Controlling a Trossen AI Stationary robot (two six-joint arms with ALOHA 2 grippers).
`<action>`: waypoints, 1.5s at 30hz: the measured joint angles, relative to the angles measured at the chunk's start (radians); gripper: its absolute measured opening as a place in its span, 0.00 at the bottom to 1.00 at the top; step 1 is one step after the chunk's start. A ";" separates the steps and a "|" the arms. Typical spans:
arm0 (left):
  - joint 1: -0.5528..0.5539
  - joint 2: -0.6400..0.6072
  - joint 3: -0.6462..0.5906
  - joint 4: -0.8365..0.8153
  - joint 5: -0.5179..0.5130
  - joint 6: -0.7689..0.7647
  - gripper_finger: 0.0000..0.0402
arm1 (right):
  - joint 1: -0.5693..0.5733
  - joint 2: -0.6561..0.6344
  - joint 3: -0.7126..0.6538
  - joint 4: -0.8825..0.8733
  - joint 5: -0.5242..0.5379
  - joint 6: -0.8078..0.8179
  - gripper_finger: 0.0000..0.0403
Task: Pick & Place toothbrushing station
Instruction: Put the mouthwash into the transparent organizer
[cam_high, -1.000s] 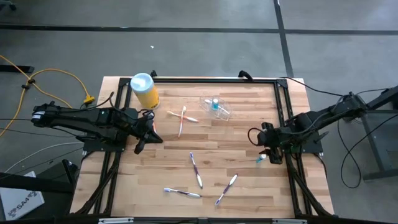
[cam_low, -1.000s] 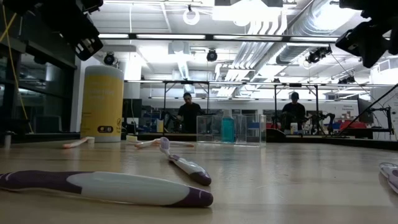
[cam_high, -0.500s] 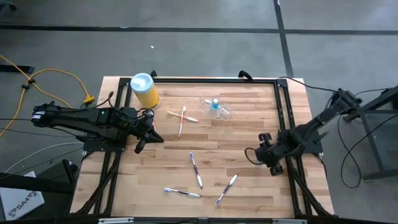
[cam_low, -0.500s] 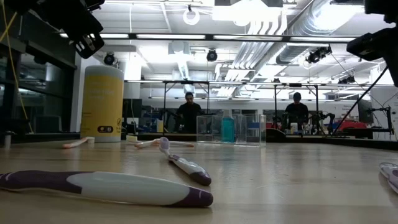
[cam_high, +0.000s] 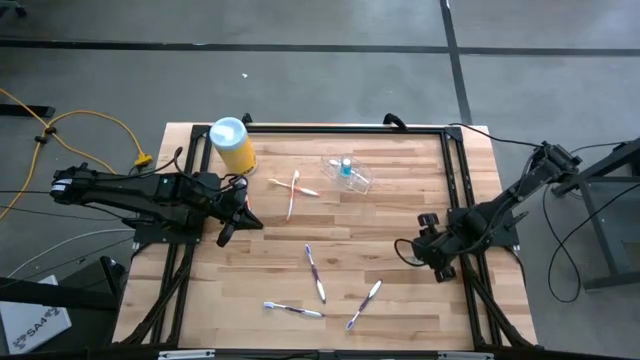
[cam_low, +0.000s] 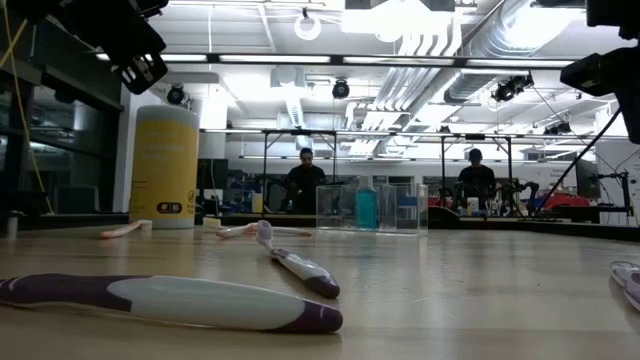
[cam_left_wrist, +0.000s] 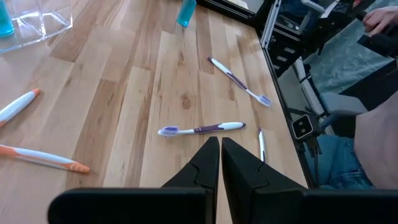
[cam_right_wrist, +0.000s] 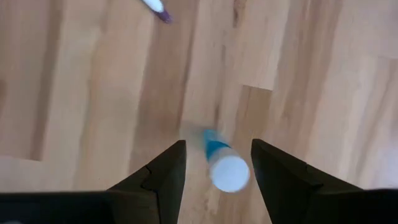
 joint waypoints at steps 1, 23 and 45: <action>0.000 0.000 0.000 0.000 0.000 0.000 0.04 | 0.000 0.000 0.000 -0.011 0.002 0.000 0.43; 0.000 0.000 0.000 0.000 0.001 0.000 0.04 | 0.000 0.000 -0.001 -0.042 0.044 0.016 0.43; 0.000 0.000 0.001 0.000 0.001 0.000 0.04 | 0.000 0.000 -0.042 -0.032 -0.011 0.092 0.43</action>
